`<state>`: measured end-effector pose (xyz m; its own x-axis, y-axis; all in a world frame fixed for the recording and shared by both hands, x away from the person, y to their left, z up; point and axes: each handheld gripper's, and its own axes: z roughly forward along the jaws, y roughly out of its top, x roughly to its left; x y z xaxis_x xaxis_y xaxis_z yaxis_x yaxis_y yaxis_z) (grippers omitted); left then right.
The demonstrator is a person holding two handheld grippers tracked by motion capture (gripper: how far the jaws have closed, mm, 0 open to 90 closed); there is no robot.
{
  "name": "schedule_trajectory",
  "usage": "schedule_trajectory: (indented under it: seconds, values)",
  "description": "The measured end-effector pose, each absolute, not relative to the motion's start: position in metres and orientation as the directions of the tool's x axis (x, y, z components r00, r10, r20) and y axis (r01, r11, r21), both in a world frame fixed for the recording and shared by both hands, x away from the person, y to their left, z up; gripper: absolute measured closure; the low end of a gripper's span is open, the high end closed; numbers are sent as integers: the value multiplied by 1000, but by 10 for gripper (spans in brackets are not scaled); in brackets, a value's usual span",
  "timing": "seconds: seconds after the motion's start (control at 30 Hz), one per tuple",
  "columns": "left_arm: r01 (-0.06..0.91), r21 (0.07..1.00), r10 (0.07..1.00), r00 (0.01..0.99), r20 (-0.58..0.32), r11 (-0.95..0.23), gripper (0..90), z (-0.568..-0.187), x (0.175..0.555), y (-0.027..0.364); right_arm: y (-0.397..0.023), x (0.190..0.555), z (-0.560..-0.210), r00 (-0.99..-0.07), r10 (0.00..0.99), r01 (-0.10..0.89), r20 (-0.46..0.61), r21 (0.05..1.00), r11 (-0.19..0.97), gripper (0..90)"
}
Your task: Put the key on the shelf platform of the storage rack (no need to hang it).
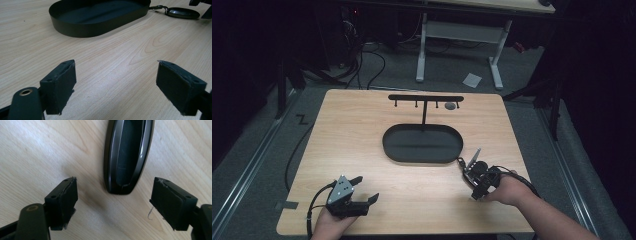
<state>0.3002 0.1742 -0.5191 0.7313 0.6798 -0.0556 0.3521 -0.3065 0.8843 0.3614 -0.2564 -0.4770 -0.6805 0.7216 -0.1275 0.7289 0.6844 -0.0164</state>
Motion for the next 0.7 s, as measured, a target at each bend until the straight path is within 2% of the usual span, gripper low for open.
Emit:
schedule_trajectory:
  seconds: [0.27,0.7]
  values:
    - [351,886,678,732,-58,-303,170,-519,301,175,-252,378,-474,-653,750,755,-102,-18,655,215]
    - [350,886,678,733,-56,-305,170,-519,301,175,-248,401,-487,-628,776,778,-52,-23,628,325]
